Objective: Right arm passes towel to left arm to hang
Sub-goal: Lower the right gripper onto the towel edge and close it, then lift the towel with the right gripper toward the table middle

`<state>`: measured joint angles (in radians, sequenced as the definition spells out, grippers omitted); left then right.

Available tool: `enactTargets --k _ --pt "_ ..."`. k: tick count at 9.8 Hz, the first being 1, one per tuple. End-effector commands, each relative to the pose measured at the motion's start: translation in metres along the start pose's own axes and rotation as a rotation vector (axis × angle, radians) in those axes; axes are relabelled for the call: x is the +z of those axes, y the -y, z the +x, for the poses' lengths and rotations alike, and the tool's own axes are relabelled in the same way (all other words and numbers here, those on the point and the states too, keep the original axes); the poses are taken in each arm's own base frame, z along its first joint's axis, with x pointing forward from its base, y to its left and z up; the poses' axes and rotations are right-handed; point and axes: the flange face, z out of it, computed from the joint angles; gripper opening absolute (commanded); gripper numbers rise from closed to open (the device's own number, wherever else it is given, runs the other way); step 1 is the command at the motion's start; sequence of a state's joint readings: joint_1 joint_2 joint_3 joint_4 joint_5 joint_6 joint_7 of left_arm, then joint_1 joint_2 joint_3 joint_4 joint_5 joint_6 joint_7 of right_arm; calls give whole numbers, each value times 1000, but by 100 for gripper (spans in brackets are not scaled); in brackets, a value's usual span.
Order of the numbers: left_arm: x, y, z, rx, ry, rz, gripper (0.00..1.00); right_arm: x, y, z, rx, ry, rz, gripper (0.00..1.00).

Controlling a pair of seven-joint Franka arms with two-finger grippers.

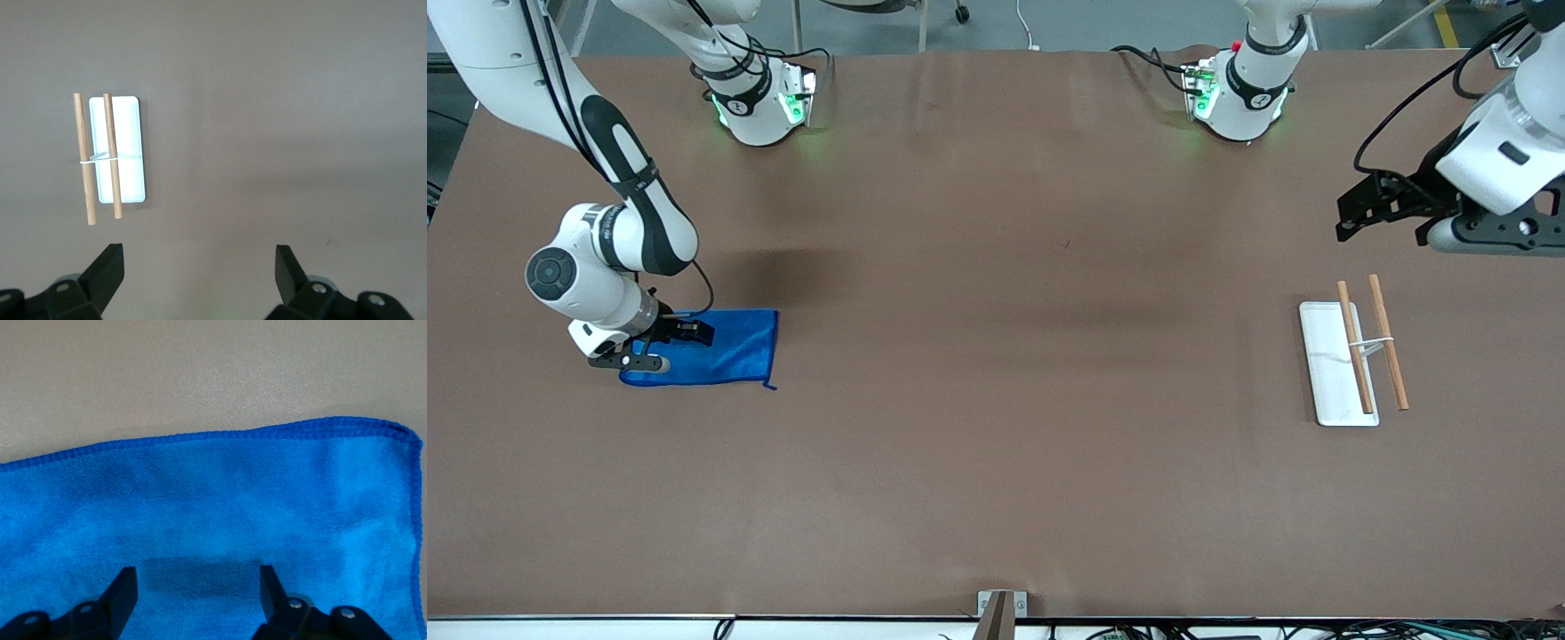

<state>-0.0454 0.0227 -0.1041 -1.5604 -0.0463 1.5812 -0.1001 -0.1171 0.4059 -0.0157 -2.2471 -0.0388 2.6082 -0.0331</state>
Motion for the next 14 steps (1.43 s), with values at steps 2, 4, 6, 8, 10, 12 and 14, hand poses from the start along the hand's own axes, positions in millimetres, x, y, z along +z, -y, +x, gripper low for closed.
enactTargets --k 2,4,6,8,10,12,14 --pt "21 -3 7 -3 29 13 100 6 -1 -4 -9 -6 1 59" --pt "19 -2 7 -5 24 18 100 8 -1 -4 -9 -3 1 38" --pt "15 4 6 -4 16 23 100 6 -2 -3 -8 -2 1 0" --pt "14 7 6 5 14 23 100 3 -1 -3 -12 6 0 0" --pt "15 8 12 4 -21 24 100 -45 10 7 -38 68 -3 0" --pt "18 10 14 6 -24 54 100 -110 27 21 -110 202 1 0" --pt "22 13 19 -16 -45 59 100 -160 62 27 -140 246 67 0"
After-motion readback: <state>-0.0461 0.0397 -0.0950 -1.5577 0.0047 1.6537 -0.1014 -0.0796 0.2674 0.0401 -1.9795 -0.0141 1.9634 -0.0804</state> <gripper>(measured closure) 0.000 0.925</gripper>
